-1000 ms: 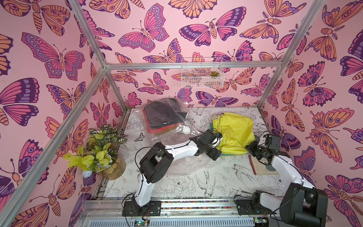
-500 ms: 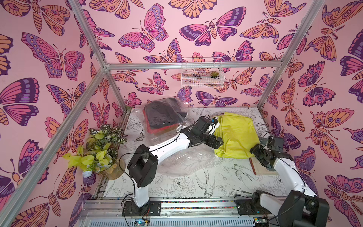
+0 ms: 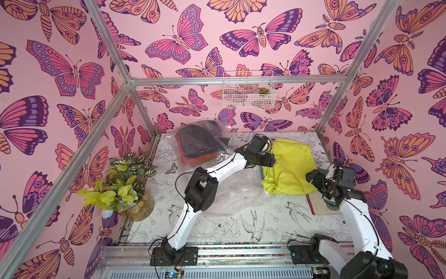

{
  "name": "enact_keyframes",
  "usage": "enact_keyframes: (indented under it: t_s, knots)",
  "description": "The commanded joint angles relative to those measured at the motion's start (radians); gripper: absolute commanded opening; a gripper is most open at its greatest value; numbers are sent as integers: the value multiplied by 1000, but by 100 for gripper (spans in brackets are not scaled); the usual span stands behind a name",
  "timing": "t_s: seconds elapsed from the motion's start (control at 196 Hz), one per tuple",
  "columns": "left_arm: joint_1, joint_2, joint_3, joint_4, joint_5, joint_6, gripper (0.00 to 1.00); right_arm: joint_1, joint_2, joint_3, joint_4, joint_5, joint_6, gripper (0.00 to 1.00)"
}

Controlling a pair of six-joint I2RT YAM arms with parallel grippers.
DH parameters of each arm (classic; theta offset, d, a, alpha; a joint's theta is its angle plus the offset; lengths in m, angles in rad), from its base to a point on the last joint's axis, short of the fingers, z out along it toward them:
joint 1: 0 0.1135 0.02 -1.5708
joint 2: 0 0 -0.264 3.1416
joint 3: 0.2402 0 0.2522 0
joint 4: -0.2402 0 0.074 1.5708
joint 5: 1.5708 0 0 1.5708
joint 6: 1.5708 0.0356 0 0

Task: Take the trousers out of the vacuum bag
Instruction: Place the trousers at the center of the board.

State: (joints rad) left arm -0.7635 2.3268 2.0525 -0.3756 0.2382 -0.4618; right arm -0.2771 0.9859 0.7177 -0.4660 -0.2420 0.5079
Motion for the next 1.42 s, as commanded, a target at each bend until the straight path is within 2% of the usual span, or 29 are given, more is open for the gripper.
enact_keyframes:
  t_s: [0.0,0.178,0.286,0.464,0.612,0.877,0.948,1.02,1.224,1.417]
  knots:
    - [12,61,95,-23,-11,-33,76,22,-12,21,38,-49,-25,96]
    - [30,164,245,-27,-23,-48,74,61,-1,16,66,-39,-19,95]
    - [39,210,313,-26,3,-58,63,81,9,17,68,-24,-21,95]
    - [44,268,385,-14,32,-65,64,91,19,17,76,-21,-18,94]
    - [50,319,433,6,67,-92,60,95,25,20,76,-23,-17,94]
    - [53,336,440,63,96,-126,15,100,30,17,76,-25,-18,93]
    - [55,316,426,69,96,-125,7,101,31,17,78,-25,-19,93]
    - [57,279,379,93,106,-124,3,102,34,15,79,-26,-18,92]
    - [82,120,121,266,99,-155,0,107,47,-6,115,-54,8,92]
    - [106,69,39,291,78,-151,0,116,50,-10,122,-52,10,92]
